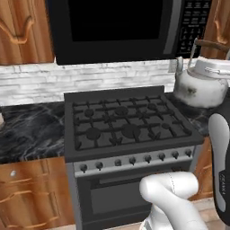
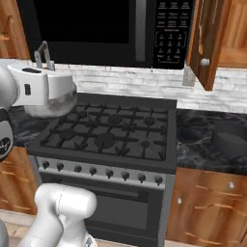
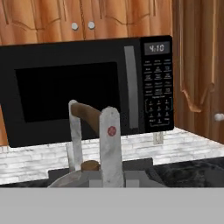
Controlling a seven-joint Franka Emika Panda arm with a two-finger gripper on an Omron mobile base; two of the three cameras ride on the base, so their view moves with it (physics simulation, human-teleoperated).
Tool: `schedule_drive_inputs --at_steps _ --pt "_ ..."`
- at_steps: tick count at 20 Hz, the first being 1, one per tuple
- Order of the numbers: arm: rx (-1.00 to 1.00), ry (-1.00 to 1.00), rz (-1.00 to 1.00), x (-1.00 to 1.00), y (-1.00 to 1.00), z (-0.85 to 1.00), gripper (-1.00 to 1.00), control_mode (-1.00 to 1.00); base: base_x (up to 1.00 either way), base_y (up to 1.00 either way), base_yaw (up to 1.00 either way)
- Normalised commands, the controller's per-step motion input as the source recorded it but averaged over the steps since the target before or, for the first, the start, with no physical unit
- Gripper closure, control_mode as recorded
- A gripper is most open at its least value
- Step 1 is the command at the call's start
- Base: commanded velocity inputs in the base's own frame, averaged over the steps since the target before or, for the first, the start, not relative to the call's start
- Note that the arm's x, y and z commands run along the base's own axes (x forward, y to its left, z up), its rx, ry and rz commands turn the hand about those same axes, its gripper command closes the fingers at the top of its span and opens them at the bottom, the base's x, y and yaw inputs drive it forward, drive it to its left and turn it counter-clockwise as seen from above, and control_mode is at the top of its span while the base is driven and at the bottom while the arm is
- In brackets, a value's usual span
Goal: Pick the kettle from the cabinet and place it on a stove burner. Then pick the pot from the counter and place it on another stove burner. Finally, turn both burners on.
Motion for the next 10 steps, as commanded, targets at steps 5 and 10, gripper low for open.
schedule_drive_inputs --at_steps 5,10 --pt "0.00 0.00 0.00 0.00 0.00 0.00 1.00 1.00 0.15 0.81 -0.03" --pt "0.00 0.00 0.00 0.00 0.00 0.00 1.00 1.00 0.33 0.64 -0.02"
